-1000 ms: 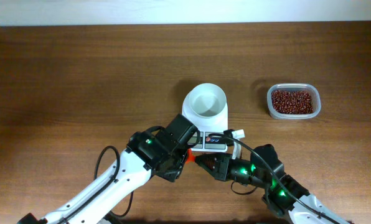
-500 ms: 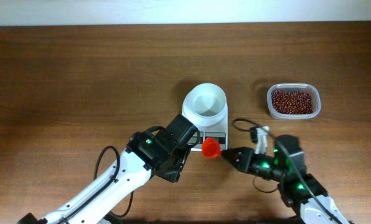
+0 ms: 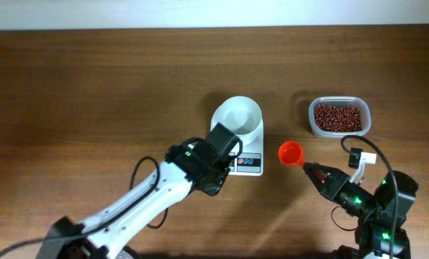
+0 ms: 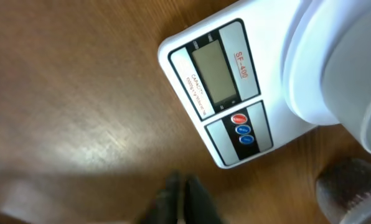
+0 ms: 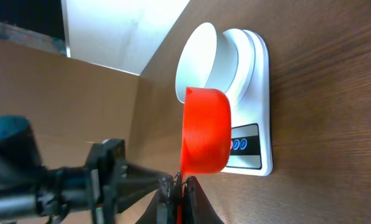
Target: Scoop and weigh 50g on scale
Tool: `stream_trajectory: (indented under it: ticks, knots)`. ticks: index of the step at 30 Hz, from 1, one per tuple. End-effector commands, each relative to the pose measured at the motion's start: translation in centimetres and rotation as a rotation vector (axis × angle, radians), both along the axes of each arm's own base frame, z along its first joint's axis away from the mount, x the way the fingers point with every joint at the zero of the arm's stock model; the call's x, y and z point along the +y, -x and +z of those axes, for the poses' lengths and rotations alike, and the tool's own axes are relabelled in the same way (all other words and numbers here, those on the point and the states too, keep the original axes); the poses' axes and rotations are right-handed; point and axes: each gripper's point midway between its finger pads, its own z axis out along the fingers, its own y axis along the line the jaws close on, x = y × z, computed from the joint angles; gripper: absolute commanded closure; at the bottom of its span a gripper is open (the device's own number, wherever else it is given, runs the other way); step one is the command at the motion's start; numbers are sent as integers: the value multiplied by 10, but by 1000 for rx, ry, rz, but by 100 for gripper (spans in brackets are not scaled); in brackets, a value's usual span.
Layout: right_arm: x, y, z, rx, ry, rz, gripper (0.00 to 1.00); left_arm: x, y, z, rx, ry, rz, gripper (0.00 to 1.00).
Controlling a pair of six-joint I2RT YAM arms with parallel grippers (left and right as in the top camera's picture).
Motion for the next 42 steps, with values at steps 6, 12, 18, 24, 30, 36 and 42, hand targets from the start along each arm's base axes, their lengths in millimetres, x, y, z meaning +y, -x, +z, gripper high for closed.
stream_trajectory:
  ticks: [6,12,18,24,30,36,42]
  knots:
    - [-2,-3,9,-57,27,1,96,-23,-19,-28,-100,-70,-202,100]
    - [-5,-8,4,-50,63,-31,96,-41,-30,-27,-320,-239,-314,100]
    - [-6,-14,-5,-31,126,-71,96,-55,-44,-34,-448,-353,-485,100]
    - [-26,-23,-12,-12,194,-182,96,-50,-47,-41,-447,-398,-479,100]
    - [-44,-36,-4,-69,256,-278,96,-52,-43,-49,-418,-385,-497,100]
    - [-51,-38,-6,-61,281,-320,96,-56,-44,-52,-422,-373,-497,100]
    - [-54,-39,-7,-75,316,-323,96,-58,-46,-65,-414,-380,-500,100]
